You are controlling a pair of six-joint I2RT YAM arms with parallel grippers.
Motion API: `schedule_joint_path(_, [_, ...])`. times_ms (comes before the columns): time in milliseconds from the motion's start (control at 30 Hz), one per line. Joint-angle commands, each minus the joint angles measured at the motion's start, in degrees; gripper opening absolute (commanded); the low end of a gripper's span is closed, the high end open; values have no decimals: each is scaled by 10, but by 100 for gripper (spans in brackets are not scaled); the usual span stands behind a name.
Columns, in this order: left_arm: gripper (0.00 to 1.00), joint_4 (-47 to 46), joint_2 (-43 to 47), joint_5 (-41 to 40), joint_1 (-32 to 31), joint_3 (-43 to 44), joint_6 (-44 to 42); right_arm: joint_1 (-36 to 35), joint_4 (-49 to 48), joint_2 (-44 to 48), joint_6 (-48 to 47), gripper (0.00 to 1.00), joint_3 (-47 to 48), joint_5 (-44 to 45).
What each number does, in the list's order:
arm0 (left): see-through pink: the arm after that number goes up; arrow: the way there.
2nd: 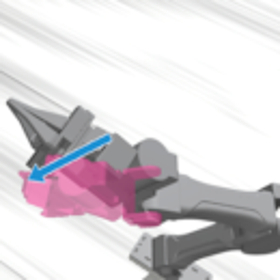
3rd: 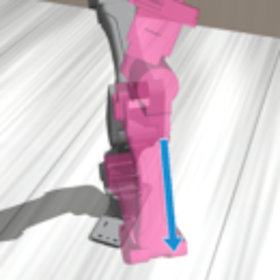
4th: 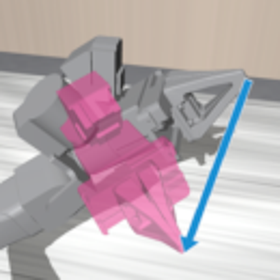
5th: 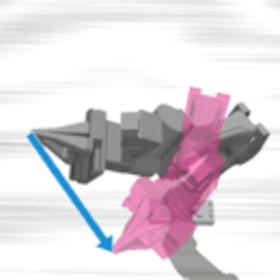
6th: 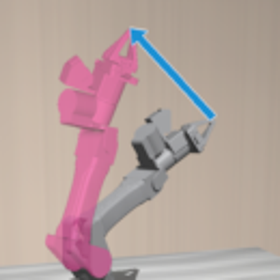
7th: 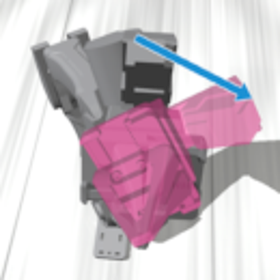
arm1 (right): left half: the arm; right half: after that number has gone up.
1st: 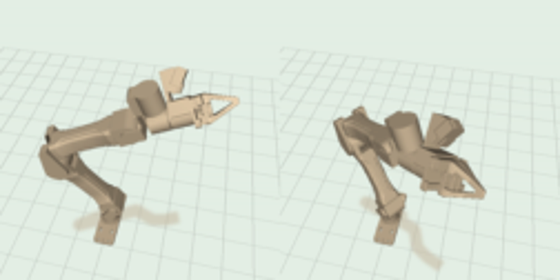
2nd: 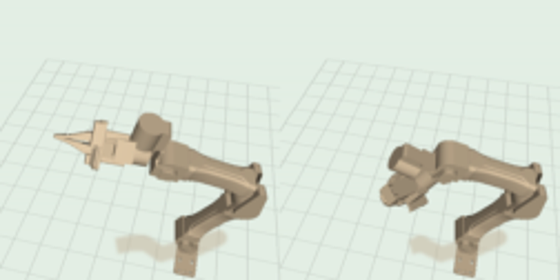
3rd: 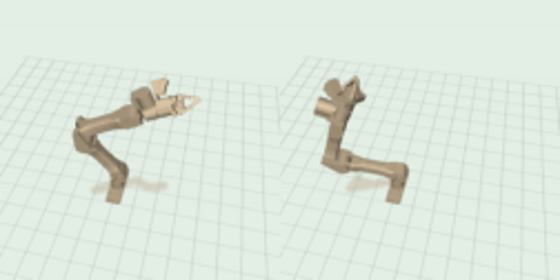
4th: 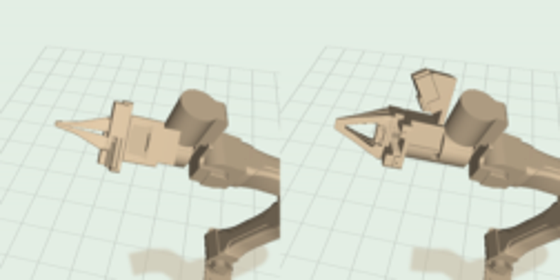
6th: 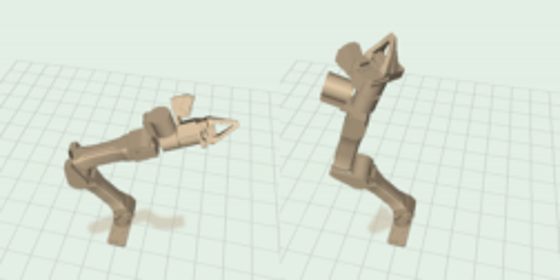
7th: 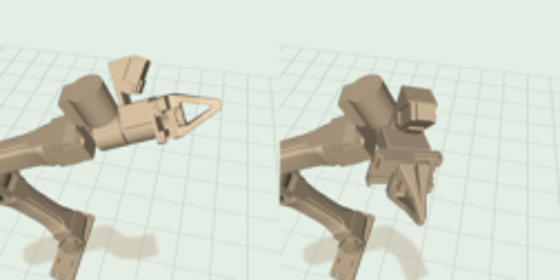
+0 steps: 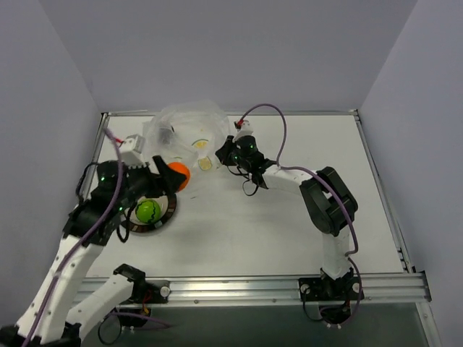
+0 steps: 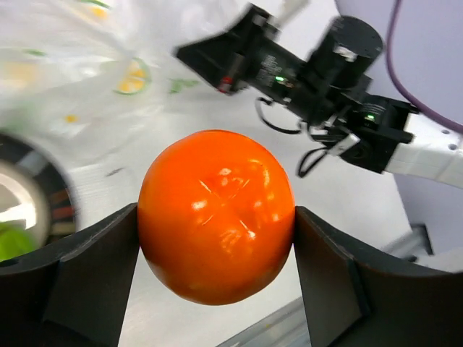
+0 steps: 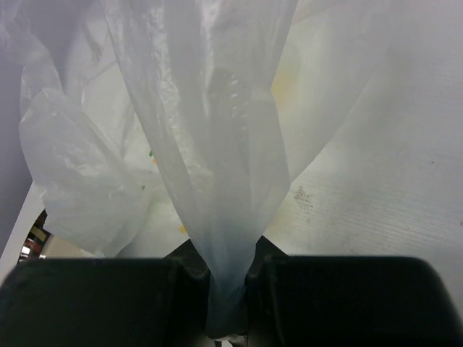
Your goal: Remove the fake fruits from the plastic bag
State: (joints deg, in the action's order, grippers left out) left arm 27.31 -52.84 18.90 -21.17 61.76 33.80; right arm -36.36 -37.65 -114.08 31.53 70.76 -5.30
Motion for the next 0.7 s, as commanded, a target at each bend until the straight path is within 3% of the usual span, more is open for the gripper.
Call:
schedule_joint_path(0, [24,131,124,-172,22,-32,7,-2,-6,47,-13,0,-16,-18])
schedule_joint_path(100, [27,185,167,-316,45,-47,22,-5,-4,65,-18,0,-40,-24])
schedule_joint_path(200, [27,169,157,-360,67,-76,45,-5,10,82,-34,0,-52,-30])
schedule_joint_path(400, [27,64,101,-358,128,-110,92,-6,18,88,-58,0,-67,-43])
schedule_joint_path(667, [28,-40,5,-295,266,-158,143,-9,14,83,-60,0,-68,-57])
